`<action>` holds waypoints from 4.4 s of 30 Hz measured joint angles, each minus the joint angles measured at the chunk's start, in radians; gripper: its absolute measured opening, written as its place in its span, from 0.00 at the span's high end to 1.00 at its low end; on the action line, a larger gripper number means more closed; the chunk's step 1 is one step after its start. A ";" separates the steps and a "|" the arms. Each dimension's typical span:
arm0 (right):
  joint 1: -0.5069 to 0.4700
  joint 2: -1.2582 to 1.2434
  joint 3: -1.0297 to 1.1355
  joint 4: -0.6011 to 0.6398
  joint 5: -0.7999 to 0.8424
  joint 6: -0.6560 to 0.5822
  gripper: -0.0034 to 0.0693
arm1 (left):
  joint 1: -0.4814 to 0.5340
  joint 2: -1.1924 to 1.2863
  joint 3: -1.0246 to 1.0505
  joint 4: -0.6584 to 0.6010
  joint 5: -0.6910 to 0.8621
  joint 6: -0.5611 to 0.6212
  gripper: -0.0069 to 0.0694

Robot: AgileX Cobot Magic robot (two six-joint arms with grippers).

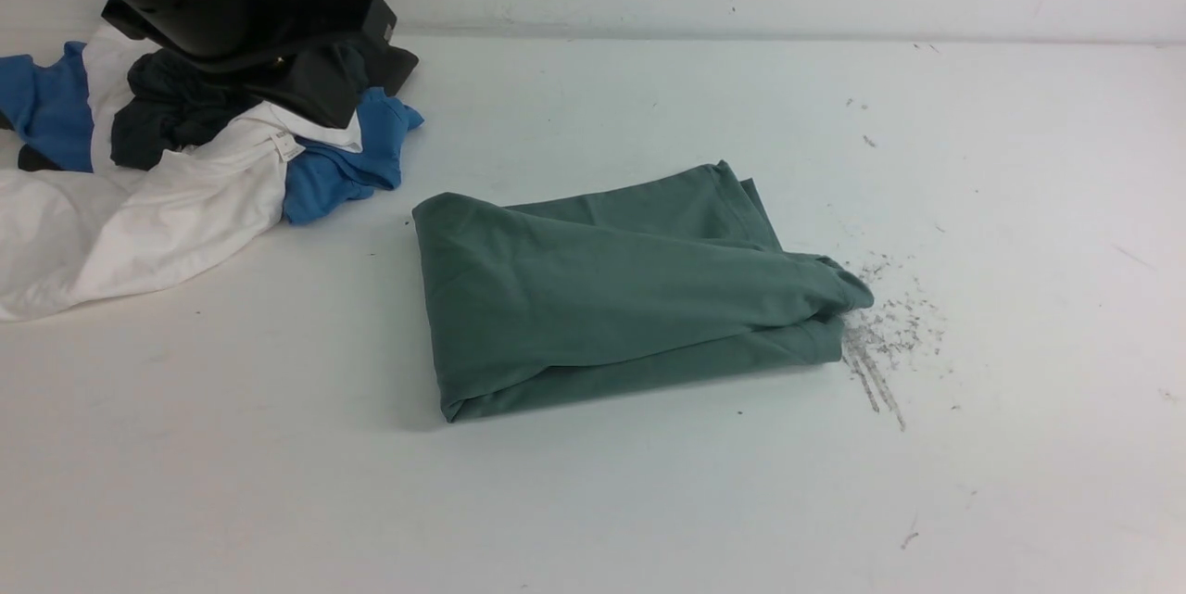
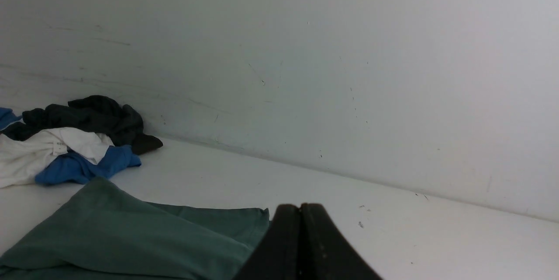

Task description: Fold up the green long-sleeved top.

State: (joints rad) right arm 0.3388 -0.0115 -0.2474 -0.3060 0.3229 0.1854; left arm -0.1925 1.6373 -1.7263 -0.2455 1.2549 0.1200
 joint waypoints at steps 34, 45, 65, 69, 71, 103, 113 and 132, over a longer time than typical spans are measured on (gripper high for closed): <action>-0.282 0.000 0.272 0.233 0.040 0.000 0.98 | 0.000 0.000 0.000 -0.143 0.000 0.003 0.91; -0.345 0.000 0.272 0.234 0.040 0.000 0.98 | 0.000 0.000 0.000 -0.141 0.000 0.004 0.91; -0.345 0.000 0.272 0.221 0.040 -0.115 0.98 | 0.000 -0.209 0.278 -0.046 0.000 0.006 0.91; -0.345 0.000 0.272 0.220 0.040 -0.128 0.98 | 0.000 -0.243 0.318 -0.046 0.000 0.006 0.91; -0.345 0.000 0.272 0.220 0.040 -0.128 0.98 | 0.000 -0.268 0.331 -0.046 -0.002 0.006 0.91; -0.347 0.000 0.272 0.218 0.042 -0.118 0.98 | 0.000 -1.459 1.365 -0.059 -0.866 0.000 0.91; -0.347 0.000 0.272 0.218 0.042 -0.115 0.98 | 0.000 -1.468 1.519 -0.029 -0.862 0.001 0.91; -0.347 0.000 0.272 0.217 0.042 -0.115 0.98 | 0.097 -1.647 1.752 0.219 -0.883 -0.125 0.91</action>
State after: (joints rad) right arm -0.0079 -0.0115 0.0248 -0.0888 0.3644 0.0700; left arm -0.0960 -0.0094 0.0260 -0.0269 0.3722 -0.0054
